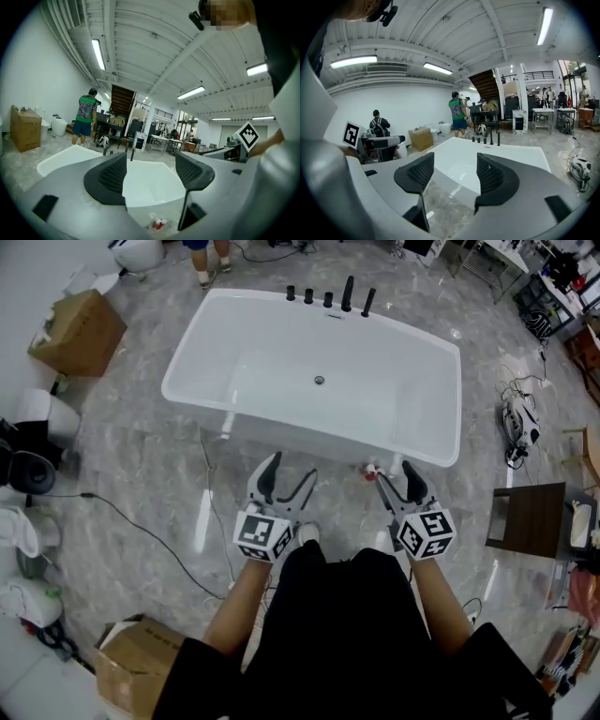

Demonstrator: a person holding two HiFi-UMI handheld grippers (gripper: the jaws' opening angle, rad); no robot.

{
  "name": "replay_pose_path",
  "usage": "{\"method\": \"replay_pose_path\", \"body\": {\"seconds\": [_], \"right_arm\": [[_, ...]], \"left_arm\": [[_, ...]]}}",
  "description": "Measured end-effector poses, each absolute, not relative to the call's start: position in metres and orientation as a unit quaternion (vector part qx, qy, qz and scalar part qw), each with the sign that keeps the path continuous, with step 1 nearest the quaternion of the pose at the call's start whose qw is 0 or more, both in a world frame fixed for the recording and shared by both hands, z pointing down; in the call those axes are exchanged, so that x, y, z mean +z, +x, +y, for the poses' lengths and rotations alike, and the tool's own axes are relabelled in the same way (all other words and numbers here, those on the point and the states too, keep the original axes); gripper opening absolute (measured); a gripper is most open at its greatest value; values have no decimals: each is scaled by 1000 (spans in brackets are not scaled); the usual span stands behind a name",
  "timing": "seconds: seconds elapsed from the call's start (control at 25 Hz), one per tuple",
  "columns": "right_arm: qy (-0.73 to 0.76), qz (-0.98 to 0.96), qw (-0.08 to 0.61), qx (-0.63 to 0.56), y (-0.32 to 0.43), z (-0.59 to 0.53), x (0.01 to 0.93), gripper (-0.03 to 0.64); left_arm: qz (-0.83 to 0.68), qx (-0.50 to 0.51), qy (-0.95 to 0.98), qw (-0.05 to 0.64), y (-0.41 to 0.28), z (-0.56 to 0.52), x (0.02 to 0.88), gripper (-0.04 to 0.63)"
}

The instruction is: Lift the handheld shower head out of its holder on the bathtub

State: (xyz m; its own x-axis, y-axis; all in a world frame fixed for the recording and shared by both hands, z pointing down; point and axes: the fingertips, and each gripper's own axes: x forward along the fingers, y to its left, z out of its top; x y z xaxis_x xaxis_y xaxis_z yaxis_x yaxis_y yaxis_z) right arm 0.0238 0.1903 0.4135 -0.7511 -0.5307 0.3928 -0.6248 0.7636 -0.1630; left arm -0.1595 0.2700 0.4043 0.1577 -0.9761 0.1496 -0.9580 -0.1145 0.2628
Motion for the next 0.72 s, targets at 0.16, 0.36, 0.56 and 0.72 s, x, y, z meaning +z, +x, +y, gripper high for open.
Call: {"method": "replay_pose_path", "body": {"seconds": [0.16,0.36,0.56,0.72], "right_arm": [[314,-925,161,141,16,186,417,250],[306,-925,166,152,13,173,428,250],[299,-931,147,148,-5,137,424,251],[297,-933,135,152,-18,103,425,251]], "left_arm": [[-654,-31,740,154,-169,267,408,301],[-662,-34,732,156,-170,259,407,301],[-669,-28,728,149,-178,240,403,301],[-671,-20,727,145,-186,212,402,301]]}}
